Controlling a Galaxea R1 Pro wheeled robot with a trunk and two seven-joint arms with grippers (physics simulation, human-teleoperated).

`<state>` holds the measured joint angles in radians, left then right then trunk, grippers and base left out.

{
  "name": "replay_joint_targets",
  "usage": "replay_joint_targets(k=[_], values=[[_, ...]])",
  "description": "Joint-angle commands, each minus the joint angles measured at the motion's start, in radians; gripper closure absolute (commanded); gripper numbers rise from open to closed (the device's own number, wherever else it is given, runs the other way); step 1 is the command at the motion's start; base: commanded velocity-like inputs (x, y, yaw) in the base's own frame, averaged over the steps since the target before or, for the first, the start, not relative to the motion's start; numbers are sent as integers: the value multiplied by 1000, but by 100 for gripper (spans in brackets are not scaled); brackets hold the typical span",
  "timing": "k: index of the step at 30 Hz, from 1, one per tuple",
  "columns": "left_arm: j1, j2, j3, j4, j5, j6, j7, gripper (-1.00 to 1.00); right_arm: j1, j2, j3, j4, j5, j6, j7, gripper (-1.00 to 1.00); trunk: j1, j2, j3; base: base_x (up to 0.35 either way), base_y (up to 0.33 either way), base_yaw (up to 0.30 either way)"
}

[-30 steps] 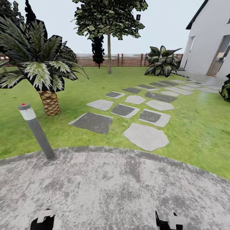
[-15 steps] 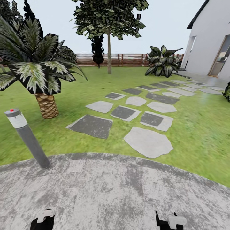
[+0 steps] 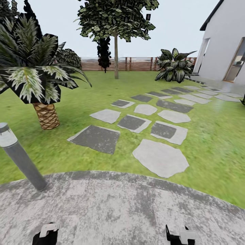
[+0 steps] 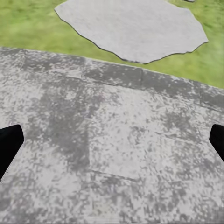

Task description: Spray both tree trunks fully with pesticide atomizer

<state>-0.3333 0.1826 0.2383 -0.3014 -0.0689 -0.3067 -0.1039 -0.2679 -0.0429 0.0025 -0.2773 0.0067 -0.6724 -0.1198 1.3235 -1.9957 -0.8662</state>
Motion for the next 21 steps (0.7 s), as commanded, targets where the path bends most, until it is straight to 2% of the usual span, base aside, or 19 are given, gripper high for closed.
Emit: replay_joint_targets(k=[1, 21], values=[[-1, -1, 9, 1, -7, -3, -7, 100, -1, 0, 1, 0, 1, -3, -2, -100, 0, 0, -1, 340, 0, 0], [-1, 0, 10, 1, -9, -3, -7, 100, -1, -1, 1, 1, 1, -3, -3, -100, 0, 0, -1, 340, 0, 0]])
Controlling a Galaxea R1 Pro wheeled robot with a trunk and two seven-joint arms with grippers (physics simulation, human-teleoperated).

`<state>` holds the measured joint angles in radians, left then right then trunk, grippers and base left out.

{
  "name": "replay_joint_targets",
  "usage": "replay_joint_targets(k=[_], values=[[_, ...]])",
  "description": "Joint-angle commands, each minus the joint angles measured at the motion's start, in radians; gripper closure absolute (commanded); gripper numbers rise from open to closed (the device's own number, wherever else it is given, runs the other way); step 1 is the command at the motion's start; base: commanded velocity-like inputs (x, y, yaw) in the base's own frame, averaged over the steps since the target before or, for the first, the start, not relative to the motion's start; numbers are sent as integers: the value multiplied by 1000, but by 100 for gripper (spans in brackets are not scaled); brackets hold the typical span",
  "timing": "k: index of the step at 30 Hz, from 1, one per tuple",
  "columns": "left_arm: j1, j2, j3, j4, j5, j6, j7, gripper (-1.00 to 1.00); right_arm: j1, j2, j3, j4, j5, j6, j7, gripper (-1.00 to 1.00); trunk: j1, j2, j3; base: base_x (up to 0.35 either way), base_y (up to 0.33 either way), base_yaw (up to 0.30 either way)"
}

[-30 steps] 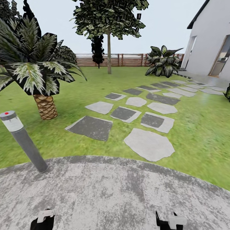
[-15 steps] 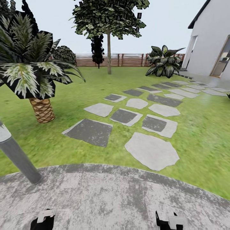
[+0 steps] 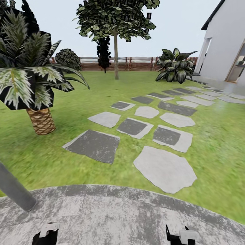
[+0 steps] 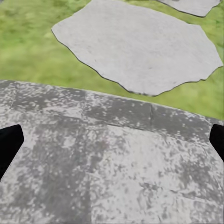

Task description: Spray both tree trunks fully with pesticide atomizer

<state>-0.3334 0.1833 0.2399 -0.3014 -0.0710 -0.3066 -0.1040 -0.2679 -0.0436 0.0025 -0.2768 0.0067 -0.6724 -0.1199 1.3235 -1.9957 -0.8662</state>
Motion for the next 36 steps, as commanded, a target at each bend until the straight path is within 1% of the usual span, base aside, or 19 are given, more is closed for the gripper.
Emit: replay_joint_targets(k=[1, 36], values=[[-1, -1, 9, 1, -7, -3, -6, 100, -1, 0, 1, 1, 1, -3, -3, -100, 0, 0, -1, 340, 0, 0], [-1, -1, 9, 1, -6, -3, -6, 100, -1, -1, 1, 1, 1, -3, -3, -100, 0, 0, -1, 340, 0, 0]])
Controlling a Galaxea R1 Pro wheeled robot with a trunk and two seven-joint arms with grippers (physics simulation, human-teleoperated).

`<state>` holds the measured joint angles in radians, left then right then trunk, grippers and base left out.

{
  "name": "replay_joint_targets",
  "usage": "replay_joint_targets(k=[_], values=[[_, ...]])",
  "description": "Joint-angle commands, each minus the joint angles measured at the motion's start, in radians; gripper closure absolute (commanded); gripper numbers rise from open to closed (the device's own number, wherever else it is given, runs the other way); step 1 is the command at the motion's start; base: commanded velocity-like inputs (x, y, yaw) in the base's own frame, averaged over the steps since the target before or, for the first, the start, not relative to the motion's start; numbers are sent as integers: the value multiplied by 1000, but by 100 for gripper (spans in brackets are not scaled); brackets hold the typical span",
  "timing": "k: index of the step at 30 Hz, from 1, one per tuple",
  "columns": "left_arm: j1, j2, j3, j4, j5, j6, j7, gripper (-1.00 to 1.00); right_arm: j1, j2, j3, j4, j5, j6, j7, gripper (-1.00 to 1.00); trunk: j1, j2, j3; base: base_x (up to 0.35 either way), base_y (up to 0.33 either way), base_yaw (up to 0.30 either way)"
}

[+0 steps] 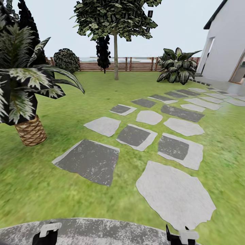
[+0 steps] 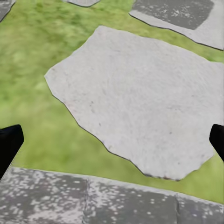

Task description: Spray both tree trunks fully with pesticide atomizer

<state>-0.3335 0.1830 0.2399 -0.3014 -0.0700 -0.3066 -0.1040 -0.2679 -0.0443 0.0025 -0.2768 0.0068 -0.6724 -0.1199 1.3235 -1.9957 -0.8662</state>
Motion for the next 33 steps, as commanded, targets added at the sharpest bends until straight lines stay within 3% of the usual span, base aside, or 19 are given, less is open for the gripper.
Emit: replay_joint_targets(k=[1, 33], values=[[-1, 0, 9, 1, -7, -3, -6, 100, -1, 0, 1, 1, 1, -3, -3, -100, 0, 0, -1, 340, 0, 0], [-1, 0, 9, 1, -7, -3, -6, 100, -1, 0, 1, 1, 1, -3, -3, -100, 0, 0, -1, 340, 0, 0]])
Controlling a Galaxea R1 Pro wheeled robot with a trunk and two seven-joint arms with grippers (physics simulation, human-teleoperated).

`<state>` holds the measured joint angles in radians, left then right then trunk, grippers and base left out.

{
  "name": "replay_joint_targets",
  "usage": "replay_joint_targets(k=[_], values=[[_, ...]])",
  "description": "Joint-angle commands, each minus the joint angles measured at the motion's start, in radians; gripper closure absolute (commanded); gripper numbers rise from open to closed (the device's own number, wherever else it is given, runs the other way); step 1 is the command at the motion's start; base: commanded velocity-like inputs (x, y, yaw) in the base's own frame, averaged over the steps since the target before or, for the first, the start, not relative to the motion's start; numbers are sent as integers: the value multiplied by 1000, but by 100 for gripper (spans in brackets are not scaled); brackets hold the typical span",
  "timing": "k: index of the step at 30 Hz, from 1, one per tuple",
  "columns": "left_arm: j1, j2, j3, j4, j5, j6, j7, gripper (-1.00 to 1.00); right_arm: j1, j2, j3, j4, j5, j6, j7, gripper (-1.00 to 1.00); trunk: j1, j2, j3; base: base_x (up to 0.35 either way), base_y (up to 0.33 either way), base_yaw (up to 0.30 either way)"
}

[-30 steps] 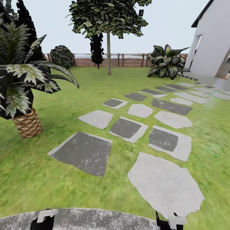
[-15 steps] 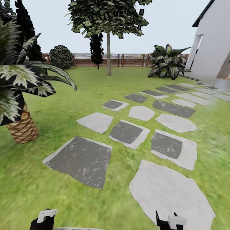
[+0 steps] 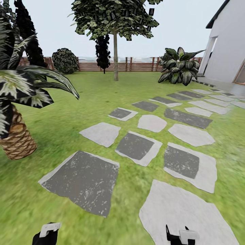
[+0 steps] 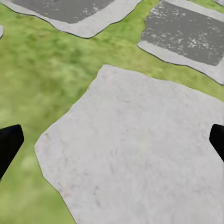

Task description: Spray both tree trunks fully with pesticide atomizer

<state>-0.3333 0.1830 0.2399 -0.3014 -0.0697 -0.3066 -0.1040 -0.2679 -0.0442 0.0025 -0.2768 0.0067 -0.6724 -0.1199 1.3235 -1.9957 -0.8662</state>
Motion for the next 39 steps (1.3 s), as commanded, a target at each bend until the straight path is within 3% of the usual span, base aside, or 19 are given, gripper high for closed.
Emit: replay_joint_targets(k=[1, 39], values=[[-1, 0, 9, 1, -7, -3, -6, 100, -1, 0, 1, 1, 1, -3, -3, -100, 0, 0, -1, 340, 0, 0], [-1, 0, 9, 1, -8, -3, -6, 100, -1, 1, 1, 1, 1, -3, -3, -100, 0, 0, -1, 340, 0, 0]])
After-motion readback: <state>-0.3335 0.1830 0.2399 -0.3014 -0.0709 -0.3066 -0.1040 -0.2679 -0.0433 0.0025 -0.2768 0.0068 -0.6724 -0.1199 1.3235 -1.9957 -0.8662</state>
